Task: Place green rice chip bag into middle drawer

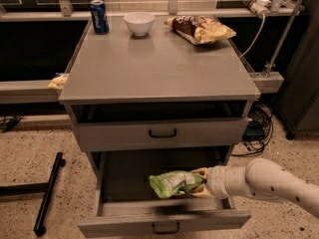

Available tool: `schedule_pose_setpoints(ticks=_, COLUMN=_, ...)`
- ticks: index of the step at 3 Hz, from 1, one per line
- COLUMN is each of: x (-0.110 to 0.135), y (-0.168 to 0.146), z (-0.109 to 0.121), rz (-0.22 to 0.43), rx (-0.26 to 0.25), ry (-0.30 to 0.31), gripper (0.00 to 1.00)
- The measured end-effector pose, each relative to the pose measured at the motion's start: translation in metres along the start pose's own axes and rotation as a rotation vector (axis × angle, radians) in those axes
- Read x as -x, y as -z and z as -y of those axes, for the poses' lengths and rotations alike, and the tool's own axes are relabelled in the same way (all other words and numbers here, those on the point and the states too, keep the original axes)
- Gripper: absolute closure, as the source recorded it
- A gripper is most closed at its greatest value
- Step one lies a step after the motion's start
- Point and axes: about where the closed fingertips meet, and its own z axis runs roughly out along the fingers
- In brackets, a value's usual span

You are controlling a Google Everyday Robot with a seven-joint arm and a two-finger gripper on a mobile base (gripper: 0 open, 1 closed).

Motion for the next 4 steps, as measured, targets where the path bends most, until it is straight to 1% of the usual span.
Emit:
schedule_pose_setpoints(ticks=1, x=-0.007, y=-0.020, z=0.007, rz=0.000, rx=-0.007, ry=0.004, gripper=1.00)
schedule_pose_setpoints(ticks=2, x=-0.016, y=-0.043, z=0.011, rz=-0.013, rx=0.005, ry=0.005, gripper=1.00)
schedule_pose_setpoints(ticks=3, x=-0.026, y=-0.064, z=0.017, rz=-0.022, rx=0.009, ry=0.020, gripper=1.00)
schedule_pose_setpoints(ticks=4, x=-0.043, y=-0.083, z=0.026, rz=-0.026, rx=0.008, ry=0.019, gripper=1.00)
